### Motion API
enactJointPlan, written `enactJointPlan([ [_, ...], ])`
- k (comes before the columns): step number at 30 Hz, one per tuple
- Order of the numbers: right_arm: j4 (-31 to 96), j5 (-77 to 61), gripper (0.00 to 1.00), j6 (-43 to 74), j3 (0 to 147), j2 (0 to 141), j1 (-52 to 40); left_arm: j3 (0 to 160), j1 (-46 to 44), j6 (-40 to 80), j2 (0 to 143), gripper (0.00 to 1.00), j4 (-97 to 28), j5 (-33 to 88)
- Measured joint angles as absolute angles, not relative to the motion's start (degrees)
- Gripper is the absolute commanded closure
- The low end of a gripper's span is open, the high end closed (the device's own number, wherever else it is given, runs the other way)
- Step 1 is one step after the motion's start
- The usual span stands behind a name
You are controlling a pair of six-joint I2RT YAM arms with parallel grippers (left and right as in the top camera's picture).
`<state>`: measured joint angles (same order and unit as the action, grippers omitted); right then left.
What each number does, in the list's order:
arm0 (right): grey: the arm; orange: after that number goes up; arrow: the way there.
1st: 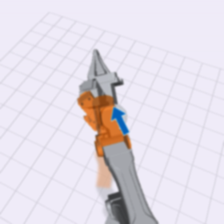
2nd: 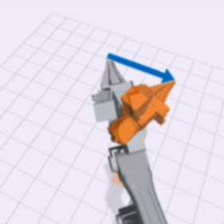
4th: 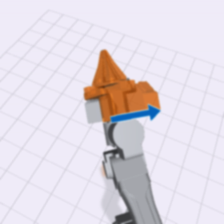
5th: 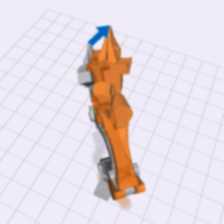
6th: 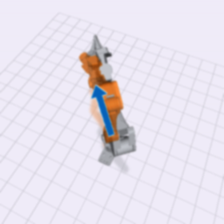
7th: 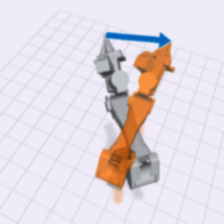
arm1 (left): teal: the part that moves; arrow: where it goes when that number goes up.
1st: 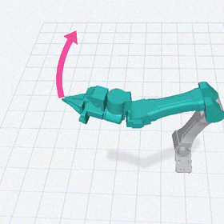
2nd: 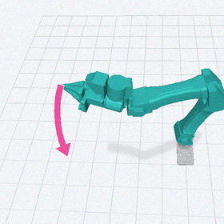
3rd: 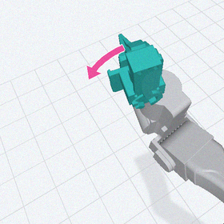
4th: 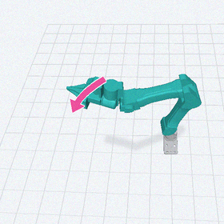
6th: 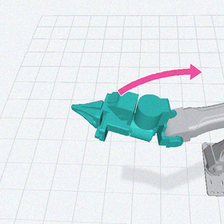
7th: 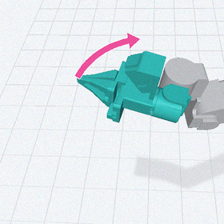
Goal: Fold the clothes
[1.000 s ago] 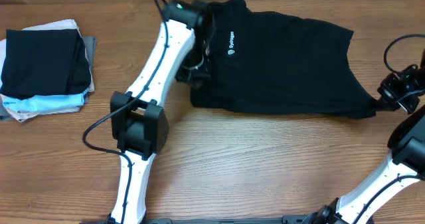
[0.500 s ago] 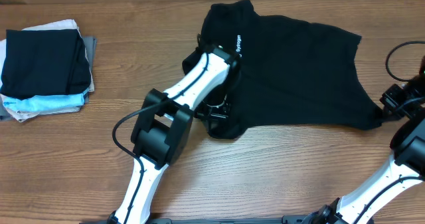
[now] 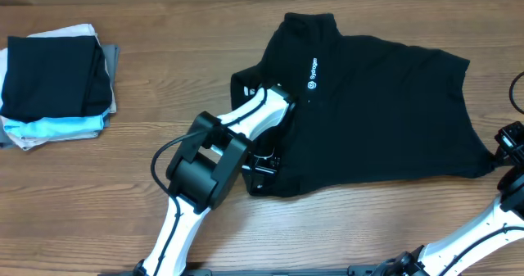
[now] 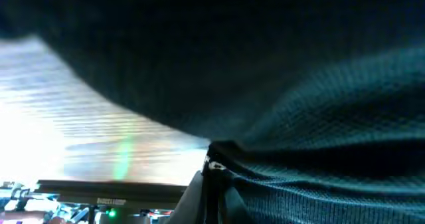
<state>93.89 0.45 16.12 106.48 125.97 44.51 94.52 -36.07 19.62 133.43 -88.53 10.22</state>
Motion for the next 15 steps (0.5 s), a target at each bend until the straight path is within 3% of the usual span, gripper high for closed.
enactJointPlan([
  [2, 94.0, 0.4, 0.79, 16.3, 106.5, 126.0, 44.5, 93.6, -36.3, 19.7, 133.0, 0.96, -88.4, 10.5],
  [5, 94.0, 0.6, 0.67, 16.7, 106.5, 126.0, 44.5, 93.0, -36.4, 19.7, 132.8, 0.91, -88.9, 10.7],
  [7, 94.3, 0.8, 0.45, 16.7, 106.5, 126.0, 44.5, 92.9, -36.4, 19.7, 132.7, 0.85, -89.2, 10.7],
  [8, 94.6, 0.9, 0.40, 16.8, 106.5, 126.0, 44.5, 92.9, -36.4, 19.6, 132.7, 0.82, -89.2, 10.6],
  [11, 96.9, 1.0, 0.32, 16.5, 107.2, 126.0, 44.5, 92.7, -36.4, 19.6, 132.4, 0.74, -89.3, 10.5],
  [15, 97.1, 0.8, 0.31, 16.5, 110.8, 125.9, 44.5, 92.7, -36.3, 19.6, 129.9, 0.67, -89.4, 10.3],
])
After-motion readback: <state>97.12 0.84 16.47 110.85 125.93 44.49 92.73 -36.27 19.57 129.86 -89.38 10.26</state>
